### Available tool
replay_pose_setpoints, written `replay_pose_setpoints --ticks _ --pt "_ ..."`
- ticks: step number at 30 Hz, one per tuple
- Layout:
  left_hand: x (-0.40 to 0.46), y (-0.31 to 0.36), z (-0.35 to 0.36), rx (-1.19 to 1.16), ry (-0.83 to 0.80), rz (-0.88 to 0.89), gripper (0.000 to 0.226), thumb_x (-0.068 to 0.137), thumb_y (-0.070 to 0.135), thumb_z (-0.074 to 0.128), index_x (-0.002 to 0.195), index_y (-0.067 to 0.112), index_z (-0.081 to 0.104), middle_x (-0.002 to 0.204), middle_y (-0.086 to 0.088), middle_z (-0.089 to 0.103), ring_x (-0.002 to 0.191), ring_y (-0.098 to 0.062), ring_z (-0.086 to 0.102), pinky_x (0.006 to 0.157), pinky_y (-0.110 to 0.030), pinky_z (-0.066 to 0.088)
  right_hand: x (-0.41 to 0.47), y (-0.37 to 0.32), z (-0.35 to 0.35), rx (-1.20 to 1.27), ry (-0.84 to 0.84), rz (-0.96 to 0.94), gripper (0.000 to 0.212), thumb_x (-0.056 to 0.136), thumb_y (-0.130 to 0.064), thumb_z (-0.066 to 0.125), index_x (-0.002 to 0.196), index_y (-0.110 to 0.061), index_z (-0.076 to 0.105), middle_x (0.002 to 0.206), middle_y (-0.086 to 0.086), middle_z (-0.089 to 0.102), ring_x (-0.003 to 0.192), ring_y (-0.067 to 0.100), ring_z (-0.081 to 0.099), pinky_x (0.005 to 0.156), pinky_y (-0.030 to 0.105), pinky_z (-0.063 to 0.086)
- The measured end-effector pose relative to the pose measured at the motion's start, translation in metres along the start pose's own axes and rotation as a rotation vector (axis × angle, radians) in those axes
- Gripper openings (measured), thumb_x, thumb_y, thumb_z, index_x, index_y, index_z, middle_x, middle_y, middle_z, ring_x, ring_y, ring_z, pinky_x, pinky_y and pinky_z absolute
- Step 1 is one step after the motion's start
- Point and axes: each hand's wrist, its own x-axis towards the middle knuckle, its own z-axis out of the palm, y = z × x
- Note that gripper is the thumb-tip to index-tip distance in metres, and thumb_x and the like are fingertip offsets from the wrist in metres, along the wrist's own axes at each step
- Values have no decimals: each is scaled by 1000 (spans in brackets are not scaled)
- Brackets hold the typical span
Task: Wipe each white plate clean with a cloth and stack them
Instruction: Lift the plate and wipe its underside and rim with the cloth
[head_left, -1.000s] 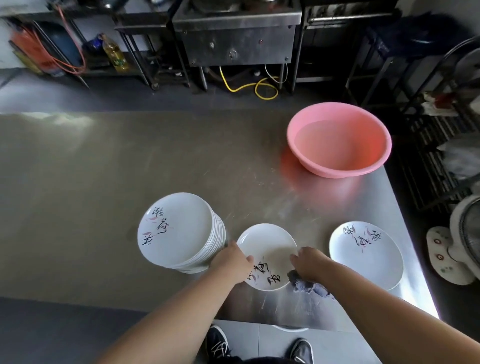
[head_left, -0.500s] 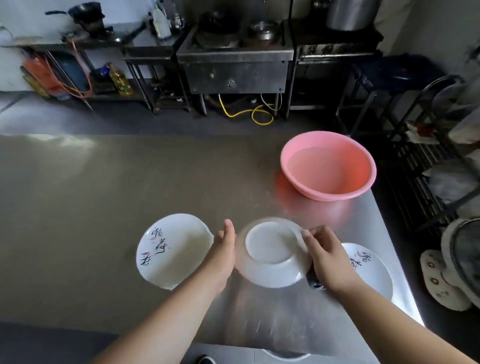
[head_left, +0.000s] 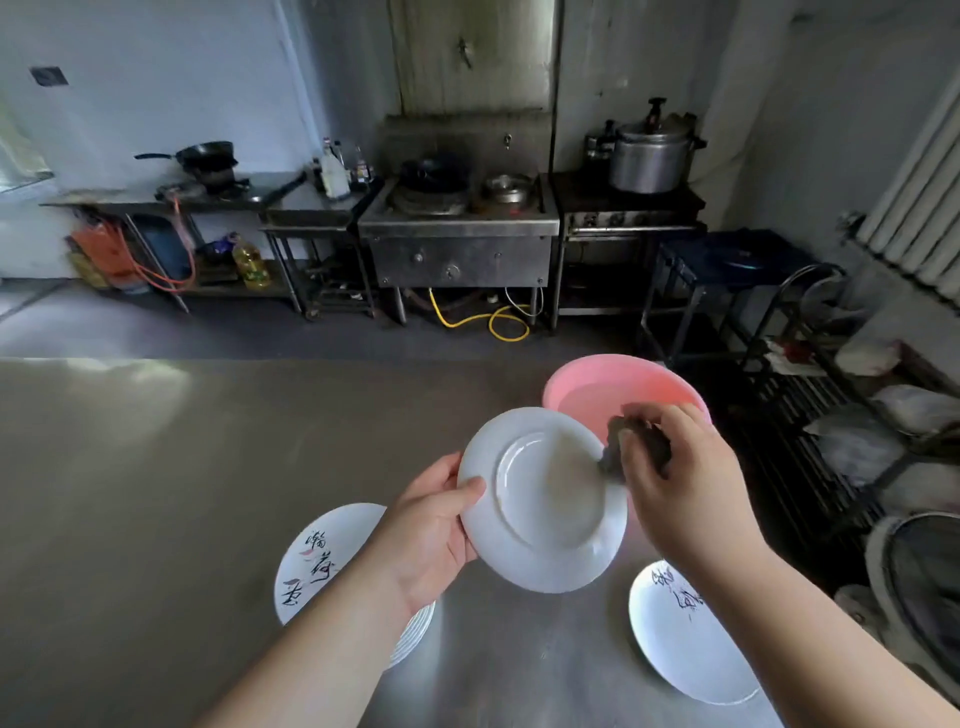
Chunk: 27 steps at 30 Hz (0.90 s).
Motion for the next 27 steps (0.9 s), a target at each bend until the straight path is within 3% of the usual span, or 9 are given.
replay_pose_setpoints --ticks 2,4,6,8,11,15,18,24,27 --pt "-6 4 9 -14 -19 36 35 105 3 51 138 11 61 133 -13 71 117 -29 71 85 -43 62 1 -22 1 77 -83 -189 35 101 -18 61 136 -19 63 130 -14 61 122 -7 52 101 7 37" --pt "-12 5 17 -27 -48 60 36 105 3 50 140 11 59 134 -15 70 119 -31 70 90 -44 61 -4 -33 8 -29 -281 -347 52 103 -26 57 153 -12 50 157 -2 47 146 9 41 119 21 30" --pt "-17 8 23 -46 -80 75 38 105 3 49 141 11 57 134 -17 70 116 -31 71 92 -44 60 -14 -36 14 -312 -396 -451 64 108 -46 42 162 -12 38 172 5 25 159 26 22 128 40 20" --pt "-22 10 25 -57 -96 89 40 104 2 49 142 12 55 133 -18 70 111 -31 71 92 -44 58 -20 -35 16 -468 -419 -487 77 107 -64 28 165 -13 29 175 5 12 162 30 11 131 44 7" --pt "-27 12 28 -76 -100 113 40 105 3 49 143 14 54 134 -19 70 111 -31 71 94 -46 56 -18 -35 12 -487 -393 -499 86 103 -73 23 166 -15 26 175 5 12 162 30 9 131 48 14" --pt "-31 16 34 -143 -74 152 37 107 5 48 142 14 54 132 -20 70 110 -33 73 78 -44 62 -32 -45 7 -500 -387 -567 89 102 -75 24 166 -14 23 176 7 8 162 28 8 129 51 22" --pt "-31 24 31 -160 -49 192 37 107 4 46 142 15 54 131 -20 71 118 -36 71 83 -48 62 -64 -39 8 -479 -342 -647 90 101 -75 35 165 -12 28 175 9 15 162 29 14 127 51 26" --pt "-46 17 31 -87 -97 176 41 98 7 59 138 15 58 132 -20 70 113 -36 72 83 -48 62 -36 -46 -5 -663 -335 -537 94 100 -79 22 166 -12 24 175 11 14 161 36 10 128 57 18" --pt "-48 17 34 -107 -90 207 35 104 6 52 137 14 58 133 -23 69 111 -39 70 78 -47 61 -33 -55 -6 -691 -311 -531 97 99 -79 20 165 -9 25 175 12 12 162 37 7 129 57 12"
